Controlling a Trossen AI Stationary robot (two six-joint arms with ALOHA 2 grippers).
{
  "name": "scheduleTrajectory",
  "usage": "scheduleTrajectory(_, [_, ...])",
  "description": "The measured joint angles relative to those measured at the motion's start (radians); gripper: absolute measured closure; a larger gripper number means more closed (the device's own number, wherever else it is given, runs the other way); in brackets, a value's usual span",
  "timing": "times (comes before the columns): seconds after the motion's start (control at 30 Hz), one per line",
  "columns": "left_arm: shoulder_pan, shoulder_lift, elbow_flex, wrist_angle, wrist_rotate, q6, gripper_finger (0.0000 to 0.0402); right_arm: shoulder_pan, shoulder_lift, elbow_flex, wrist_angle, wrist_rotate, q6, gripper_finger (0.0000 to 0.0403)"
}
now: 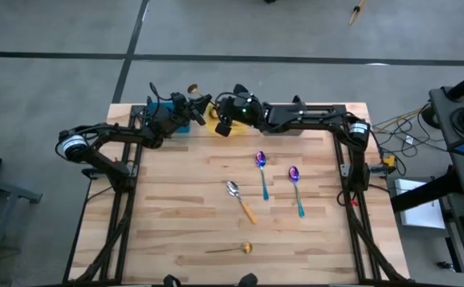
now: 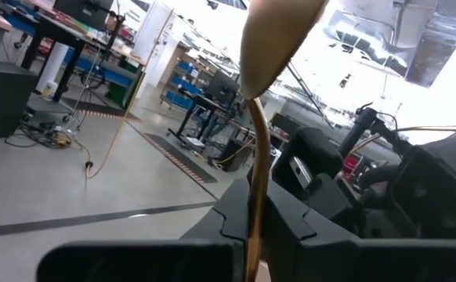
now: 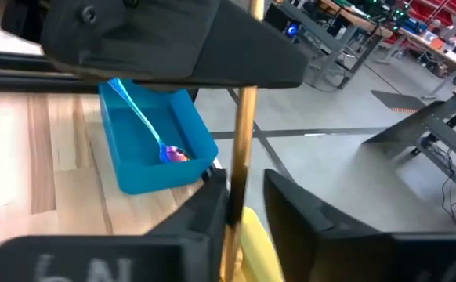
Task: Sort silverware by color (type)
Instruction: Put the gold spoon into the yellow bin
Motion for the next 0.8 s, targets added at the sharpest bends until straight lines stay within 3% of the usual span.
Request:
scheduleTrajectory(0.13, [0.000,0.001,0.000,0.001,0.000,0.002,0.0398,0.000,0.002,0.000,-0.003,0.004,-0.003,0.0380])
scheduleTrajectory(0.4, [0.001,0.001,0.000,-0.033,0.013,0.036,0.0388,0.000,0.002,0.000,-0.026,0.000,-0.004,0.0387])
scheduleTrajectory(0.6, [0.006,0.001,0.000,-0.061,0.061,0.081,0.0326,-0.005,0.001,0.030,-0.090,0.000,-0.006,0.0388])
scheduleTrajectory(0.8, [0.016,-0.004,-0.001,-0.212,0.077,0.172,0.0249,-0.031,0.000,0.121,-0.264,0.000,-0.024,0.0389])
